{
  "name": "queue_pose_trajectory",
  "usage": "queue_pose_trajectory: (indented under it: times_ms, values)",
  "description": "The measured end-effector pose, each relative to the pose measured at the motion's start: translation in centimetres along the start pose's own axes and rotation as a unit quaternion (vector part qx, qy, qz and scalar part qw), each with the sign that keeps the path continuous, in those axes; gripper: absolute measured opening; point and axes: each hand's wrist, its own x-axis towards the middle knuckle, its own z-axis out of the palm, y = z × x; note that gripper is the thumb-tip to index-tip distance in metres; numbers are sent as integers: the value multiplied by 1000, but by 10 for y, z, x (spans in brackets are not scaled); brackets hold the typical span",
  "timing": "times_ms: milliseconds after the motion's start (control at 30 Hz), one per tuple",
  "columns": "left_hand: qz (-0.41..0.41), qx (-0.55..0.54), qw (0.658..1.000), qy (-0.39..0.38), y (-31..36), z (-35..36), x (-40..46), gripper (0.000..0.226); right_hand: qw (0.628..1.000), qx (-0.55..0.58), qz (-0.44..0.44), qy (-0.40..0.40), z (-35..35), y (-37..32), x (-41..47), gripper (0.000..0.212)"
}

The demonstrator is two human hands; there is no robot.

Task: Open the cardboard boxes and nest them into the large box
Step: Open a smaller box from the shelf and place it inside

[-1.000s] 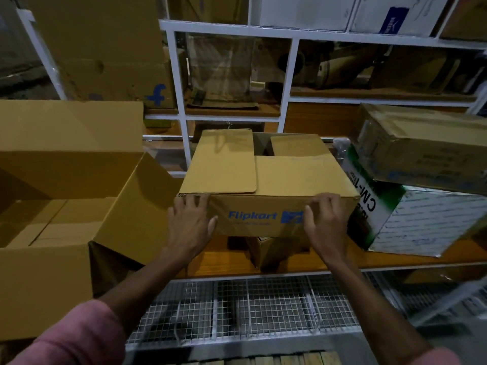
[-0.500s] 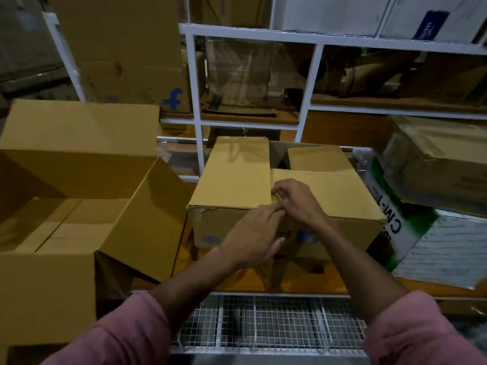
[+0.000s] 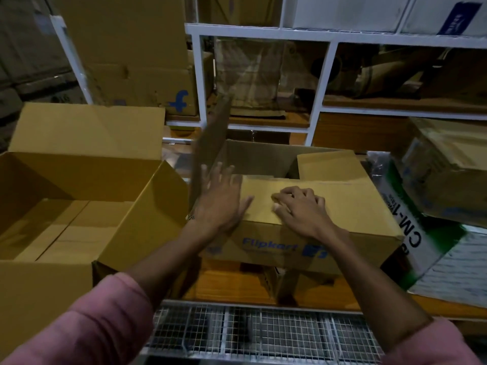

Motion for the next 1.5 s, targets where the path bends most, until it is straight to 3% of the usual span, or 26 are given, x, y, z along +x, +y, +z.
queue_pose_trajectory:
  times_ms: [67,200,400,500,667,833,933,1000,1167,1333,1400,1500]
  values:
    - [-58,4,998,-2,-20,4,13,62,1000,-3,-2,-1,0,2,3,48]
    - [-160,-137,976,-52,-42,19,20,54,1000,-2,6,-15,0,11,17,53]
    - [-179,-135,973,-47,-37,31,21,38,998,7,33,-59,-1,25,60,58]
    - [-152,-142,977,-47,-38,33,24,42,997,27,42,-54,-6,27,81,55]
    - [-72,-147,985,-48,-28,19,36,66,991,82,31,97,-43,15,91,32]
    - [-27,-42,994,97,-7,-50,50,57,984,53,11,171,-118,-13,71,29]
    - [11,-8,981,194,-1,-100,36,50,985,41,8,169,-158,-34,46,27]
    - [52,-33,977,204,-1,-122,22,43,989,42,13,141,-176,-48,23,23]
    - [98,-107,989,13,1,-163,-11,37,997,-2,71,4,-186,-81,-32,11]
    - [117,-152,960,-203,7,-155,-38,28,986,77,107,-97,-151,-102,-69,17]
    - [125,-159,948,-244,9,-134,-46,27,987,64,97,-109,-121,-101,-75,24]
    - [150,-103,953,-241,12,-91,-58,30,984,69,105,-124,-74,-94,-81,39]
